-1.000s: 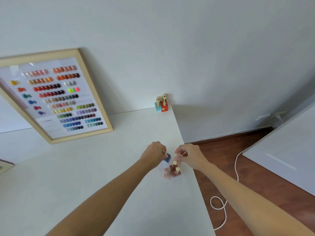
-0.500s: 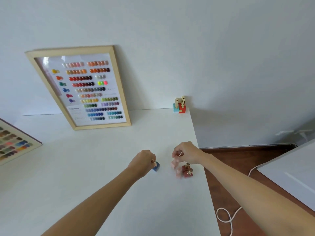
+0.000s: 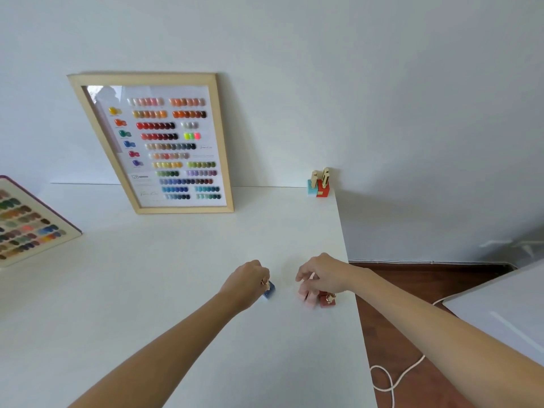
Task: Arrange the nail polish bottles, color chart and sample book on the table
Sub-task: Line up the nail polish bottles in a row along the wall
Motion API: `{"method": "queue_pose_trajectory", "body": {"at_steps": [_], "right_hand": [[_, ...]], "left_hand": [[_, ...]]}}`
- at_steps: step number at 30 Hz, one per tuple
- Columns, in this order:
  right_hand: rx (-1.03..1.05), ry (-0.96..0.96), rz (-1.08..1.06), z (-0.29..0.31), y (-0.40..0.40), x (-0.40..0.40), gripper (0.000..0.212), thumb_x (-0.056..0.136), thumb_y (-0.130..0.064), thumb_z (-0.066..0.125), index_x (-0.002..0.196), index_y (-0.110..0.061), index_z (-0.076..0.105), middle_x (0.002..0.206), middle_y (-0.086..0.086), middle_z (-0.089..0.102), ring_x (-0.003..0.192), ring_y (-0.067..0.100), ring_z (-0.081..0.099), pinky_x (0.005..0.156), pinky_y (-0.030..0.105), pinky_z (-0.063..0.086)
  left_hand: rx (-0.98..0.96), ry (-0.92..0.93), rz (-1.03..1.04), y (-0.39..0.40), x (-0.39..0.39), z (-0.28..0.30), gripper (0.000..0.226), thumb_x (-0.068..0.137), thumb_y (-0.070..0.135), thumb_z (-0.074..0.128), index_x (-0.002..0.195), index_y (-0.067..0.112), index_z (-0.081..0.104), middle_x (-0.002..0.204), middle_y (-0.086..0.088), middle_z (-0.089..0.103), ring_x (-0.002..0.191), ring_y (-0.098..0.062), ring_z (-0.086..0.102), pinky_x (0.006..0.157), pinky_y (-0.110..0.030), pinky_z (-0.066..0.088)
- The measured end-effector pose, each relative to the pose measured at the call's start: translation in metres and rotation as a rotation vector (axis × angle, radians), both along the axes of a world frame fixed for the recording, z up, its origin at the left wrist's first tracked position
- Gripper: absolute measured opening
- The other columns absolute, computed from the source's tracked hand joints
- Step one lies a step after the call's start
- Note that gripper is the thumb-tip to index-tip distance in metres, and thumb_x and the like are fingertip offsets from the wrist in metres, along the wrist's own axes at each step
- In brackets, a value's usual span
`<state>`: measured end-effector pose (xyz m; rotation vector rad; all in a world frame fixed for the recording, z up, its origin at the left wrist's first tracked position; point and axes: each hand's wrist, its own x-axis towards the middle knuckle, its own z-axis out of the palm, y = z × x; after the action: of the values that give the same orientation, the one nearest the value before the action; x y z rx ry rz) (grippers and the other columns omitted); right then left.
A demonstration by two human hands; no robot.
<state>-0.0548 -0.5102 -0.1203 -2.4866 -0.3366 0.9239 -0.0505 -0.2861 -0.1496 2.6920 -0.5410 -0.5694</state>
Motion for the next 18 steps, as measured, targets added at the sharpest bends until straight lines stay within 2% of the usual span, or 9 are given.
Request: {"method": "queue_pose_trajectory", "body": {"at_steps": [1,3,5,7,8,10,12,15,18], "right_hand": [[-0.004,0.006,0.022,0.003,0.0,-0.002,0.032,0.085,-0.027,0.062,0.117,-0.019,0.062,0.112,0.002,0.063,0.084,0.013,0.058,0.061,0.016,0.04],[-0.021,0.02,0.071,0.005,0.002,-0.005,0.041,0.08,-0.021,0.07,0.12,-0.019,0.059,0.107,0.002,0.063,0.076,0.007,0.056,0.061,0.014,0.038],[-0.051,0.03,0.097,0.002,0.004,-0.006,0.043,0.078,-0.007,0.069,0.119,-0.015,0.059,0.101,0.0,0.062,0.062,-0.002,0.053,0.048,0.006,0.033],[-0.087,0.003,0.098,-0.001,0.008,-0.007,0.038,0.079,0.001,0.059,0.114,-0.011,0.061,0.102,0.004,0.065,0.063,0.008,0.058,0.043,0.004,0.033],[-0.104,-0.035,0.099,-0.001,0.01,-0.009,0.033,0.08,0.002,0.054,0.11,-0.011,0.062,0.102,0.006,0.066,0.069,0.016,0.061,0.048,0.007,0.038],[-0.151,-0.136,0.102,-0.003,0.013,-0.011,0.023,0.083,-0.002,0.05,0.098,-0.01,0.064,0.099,0.009,0.066,0.082,0.027,0.063,0.062,0.027,0.048],[-0.173,-0.19,0.1,-0.008,0.014,-0.012,0.018,0.081,-0.003,0.047,0.086,-0.007,0.063,0.091,0.013,0.064,0.078,0.032,0.064,0.062,0.038,0.052],[-0.224,-0.222,0.131,-0.014,0.018,-0.015,0.015,0.08,-0.005,0.044,0.079,-0.005,0.059,0.083,0.014,0.059,0.062,0.032,0.057,0.045,0.031,0.043],[-0.254,-0.231,0.149,-0.018,0.022,-0.017,0.013,0.082,-0.005,0.047,0.077,-0.002,0.058,0.069,0.006,0.05,0.062,0.03,0.052,0.053,0.03,0.038]], "left_hand": [[-0.007,-0.007,0.015,-0.001,-0.001,0.0,0.019,0.09,0.021,0.056,0.099,0.012,0.069,0.111,-0.005,0.061,0.091,-0.027,0.063,0.081,-0.036,0.053],[-0.013,-0.017,0.041,-0.003,-0.004,-0.001,0.021,0.088,0.025,0.059,0.103,0.013,0.068,0.111,-0.004,0.06,0.093,-0.026,0.062,0.08,-0.036,0.052],[-0.018,-0.018,0.076,-0.006,-0.006,-0.003,0.025,0.089,0.026,0.06,0.11,0.012,0.065,0.113,-0.004,0.057,0.097,-0.026,0.06,0.081,-0.036,0.052],[-0.039,-0.022,0.125,-0.008,-0.009,-0.005,0.022,0.091,0.023,0.057,0.107,0.01,0.064,0.112,-0.006,0.056,0.097,-0.025,0.059,0.08,-0.036,0.051],[-0.045,-0.027,0.142,-0.01,-0.01,-0.006,0.019,0.091,0.021,0.056,0.103,0.009,0.064,0.111,-0.006,0.056,0.096,-0.025,0.058,0.079,-0.035,0.05],[-0.044,-0.032,0.158,-0.011,-0.011,-0.008,0.017,0.093,0.017,0.053,0.097,0.006,0.064,0.109,-0.008,0.055,0.095,-0.025,0.056,0.076,-0.035,0.049],[-0.046,-0.03,0.167,-0.011,-0.012,-0.009,0.016,0.092,0.013,0.051,0.093,0.004,0.064,0.106,-0.01,0.056,0.093,-0.026,0.056,0.075,-0.036,0.049],[-0.054,-0.023,0.165,-0.01,-0.011,-0.011,0.016,0.091,0.009,0.049,0.089,0.002,0.063,0.103,-0.012,0.058,0.091,-0.029,0.057,0.074,-0.039,0.05],[-0.077,-0.012,0.171,-0.009,-0.009,-0.015,0.015,0.09,0.009,0.049,0.087,0.001,0.062,0.101,-0.012,0.059,0.091,-0.031,0.058,0.072,-0.039,0.049]]}}
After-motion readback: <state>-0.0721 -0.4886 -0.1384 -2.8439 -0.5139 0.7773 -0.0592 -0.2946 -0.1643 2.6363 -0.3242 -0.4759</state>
